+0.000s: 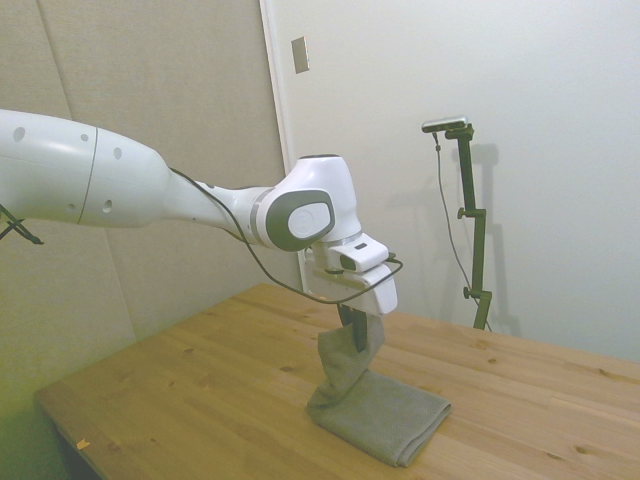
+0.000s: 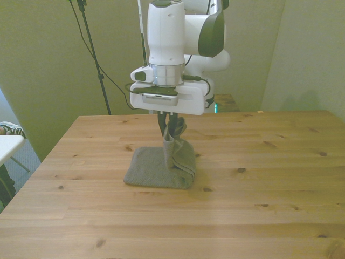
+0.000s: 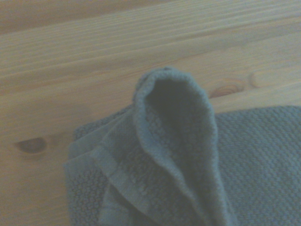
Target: Fold the towel
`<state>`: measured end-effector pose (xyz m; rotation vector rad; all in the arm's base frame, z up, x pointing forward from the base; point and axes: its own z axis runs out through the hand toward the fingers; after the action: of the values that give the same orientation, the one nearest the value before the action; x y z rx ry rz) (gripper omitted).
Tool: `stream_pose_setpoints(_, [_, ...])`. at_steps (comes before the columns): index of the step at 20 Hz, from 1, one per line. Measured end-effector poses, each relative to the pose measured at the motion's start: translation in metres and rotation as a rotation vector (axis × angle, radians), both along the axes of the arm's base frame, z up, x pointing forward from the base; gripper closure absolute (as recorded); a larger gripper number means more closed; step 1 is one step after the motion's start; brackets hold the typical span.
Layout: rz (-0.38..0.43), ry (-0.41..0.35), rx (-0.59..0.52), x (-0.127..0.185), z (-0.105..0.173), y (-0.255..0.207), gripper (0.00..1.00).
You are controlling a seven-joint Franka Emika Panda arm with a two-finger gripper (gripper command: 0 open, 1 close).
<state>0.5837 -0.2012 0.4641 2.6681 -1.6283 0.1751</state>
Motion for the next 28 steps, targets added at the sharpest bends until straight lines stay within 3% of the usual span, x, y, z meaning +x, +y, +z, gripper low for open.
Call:
stream_pose_setpoints(7, [-0.057, 0.012, 0.025, -0.032, -0.008, -0.045, 1.0])
stream_pose_setpoints(8, [-0.063, 0.012, 0.031, -0.036, -0.01, -0.051, 0.0])
stream_pose_setpoints(18, [-0.062, -0.004, 0.091, -0.049, -0.037, -0.095, 0.0])
stream_pose_setpoints(28, [-0.037, -0.036, 0.083, -0.057, -0.016, -0.099, 0.0])
